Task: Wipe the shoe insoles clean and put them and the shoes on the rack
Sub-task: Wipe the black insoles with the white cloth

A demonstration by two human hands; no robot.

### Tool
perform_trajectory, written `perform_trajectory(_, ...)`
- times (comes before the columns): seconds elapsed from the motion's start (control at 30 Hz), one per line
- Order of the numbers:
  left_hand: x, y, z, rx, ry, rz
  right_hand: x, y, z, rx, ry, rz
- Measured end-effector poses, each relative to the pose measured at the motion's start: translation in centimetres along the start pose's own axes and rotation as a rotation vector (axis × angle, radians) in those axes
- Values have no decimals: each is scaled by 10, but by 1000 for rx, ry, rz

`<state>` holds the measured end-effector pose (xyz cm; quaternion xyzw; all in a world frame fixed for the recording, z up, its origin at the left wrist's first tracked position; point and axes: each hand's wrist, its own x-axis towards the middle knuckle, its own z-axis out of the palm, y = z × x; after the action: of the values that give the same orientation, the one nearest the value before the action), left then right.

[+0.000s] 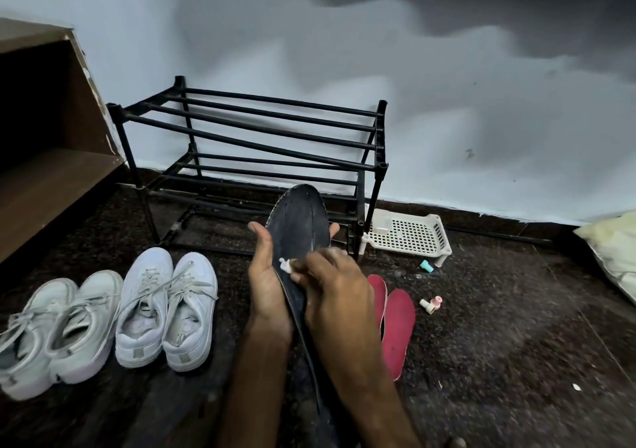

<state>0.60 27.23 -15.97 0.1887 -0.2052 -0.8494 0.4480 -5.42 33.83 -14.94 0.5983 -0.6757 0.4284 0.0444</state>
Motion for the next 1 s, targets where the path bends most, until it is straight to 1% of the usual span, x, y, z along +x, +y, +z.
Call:
perform_trajectory(0.03, 0, 0, -2, 1, 27, 23, 1, -4, 1, 63, -12, 13)
perform_trajectory(0.1, -1, 0, 1, -2, 18, 32, 10, -10, 2, 251, -5, 76)
perform_trajectory(0.2, -5, -6, 11, -45, 13, 59, 37, -3, 3, 477, 126, 208)
perform_trajectory(0.27, -6, -9, 15, -78, -42, 40, 54, 8, 1, 531, 232, 258)
perform_trajectory(0.3, -7, -9, 16, -83, -64, 37, 58, 11, -1, 530, 254, 260)
perform_trajectory(0.33, -9, -6, 20, -82, -84, 49, 58, 12, -4, 496, 240, 243)
perform_trajectory(0.4, -8, -4, 18, -114, -126, 71, 50, 12, -9, 347, 124, 161)
perform_trajectory(0.5, -4, -5, 15, -115, -139, 69, 36, 16, -16, 140, -87, 67)
perform_trajectory(0.57, -5, -10, 17, -80, -130, 36, 35, 21, -22, 67, -107, 55)
perform_trajectory(0.67, -11, -17, 24, -24, -139, -17, 46, 26, -29, 96, -59, 77)
perform_trajectory(0.73, -11, -18, 25, -16, -119, -32, 53, 26, -29, 90, -68, 85)
perform_trajectory(0.83, -7, -13, 21, -11, -77, -6, 41, 19, -28, -17, -109, 56)
perform_trajectory(0.87, -6, -11, 22, 0, -60, -24, 32, 16, -28, -27, -128, 43)
perform_trajectory(0.93, -5, -10, 15, -17, -58, -64, 15, 11, -29, 32, -195, 32)
perform_trajectory(1.0, -5, -11, 14, -51, -71, -57, 14, 12, -28, 80, -237, 25)
